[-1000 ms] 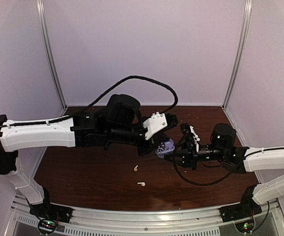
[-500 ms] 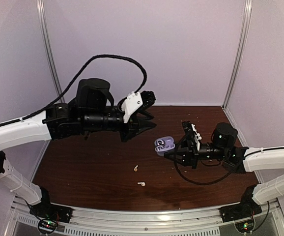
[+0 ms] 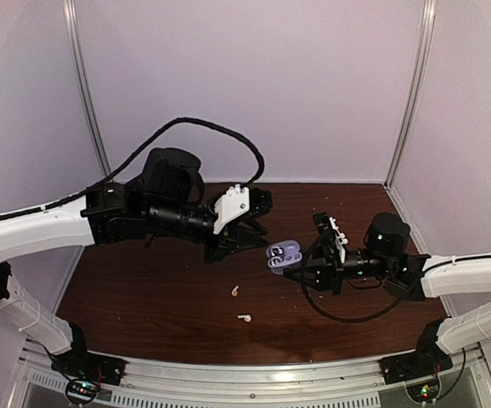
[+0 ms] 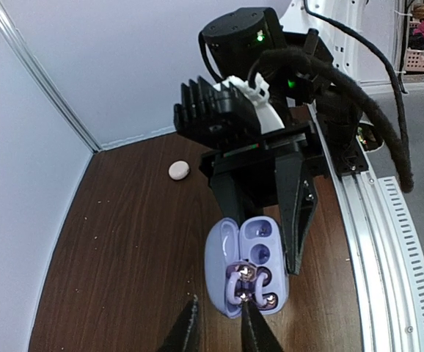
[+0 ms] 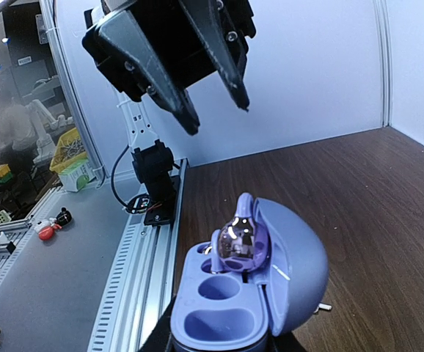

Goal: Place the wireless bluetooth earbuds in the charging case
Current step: Pick up the right earbud from the charging case.

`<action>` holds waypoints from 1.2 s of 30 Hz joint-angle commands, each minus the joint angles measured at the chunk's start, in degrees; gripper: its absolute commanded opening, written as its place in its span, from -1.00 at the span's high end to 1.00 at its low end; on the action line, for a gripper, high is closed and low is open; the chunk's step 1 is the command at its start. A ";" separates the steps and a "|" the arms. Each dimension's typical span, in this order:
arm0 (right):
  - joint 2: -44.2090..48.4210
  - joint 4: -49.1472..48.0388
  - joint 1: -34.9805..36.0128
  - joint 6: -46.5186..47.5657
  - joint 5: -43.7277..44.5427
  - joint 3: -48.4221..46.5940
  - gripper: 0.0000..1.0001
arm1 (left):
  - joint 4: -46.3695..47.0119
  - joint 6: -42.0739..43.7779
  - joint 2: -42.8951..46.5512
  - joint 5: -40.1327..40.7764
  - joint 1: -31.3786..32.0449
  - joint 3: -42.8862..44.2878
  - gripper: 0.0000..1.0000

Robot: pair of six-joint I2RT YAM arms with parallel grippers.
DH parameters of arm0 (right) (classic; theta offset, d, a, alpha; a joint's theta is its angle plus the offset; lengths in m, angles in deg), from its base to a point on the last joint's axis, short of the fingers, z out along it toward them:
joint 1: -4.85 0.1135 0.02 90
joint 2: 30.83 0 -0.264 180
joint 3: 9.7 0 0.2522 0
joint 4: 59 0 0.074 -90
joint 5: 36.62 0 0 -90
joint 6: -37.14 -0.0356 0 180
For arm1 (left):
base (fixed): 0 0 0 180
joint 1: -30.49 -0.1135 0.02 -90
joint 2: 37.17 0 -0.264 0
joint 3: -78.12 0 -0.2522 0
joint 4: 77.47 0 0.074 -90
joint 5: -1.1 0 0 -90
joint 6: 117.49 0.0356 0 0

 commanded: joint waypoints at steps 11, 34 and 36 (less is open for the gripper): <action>1.67 0.61 0.79 0.99 -0.79 -1.80 1.00 | -0.31 3.05 -4.67 2.80 2.14 1.49 0.61; 1.02 0.93 1.07 1.09 -0.85 -2.15 1.00 | -0.16 3.94 -5.43 6.17 2.52 2.03 0.55; 0.97 0.99 1.10 1.13 -0.79 -2.19 1.00 | -0.17 3.98 -5.66 6.37 2.66 2.33 0.57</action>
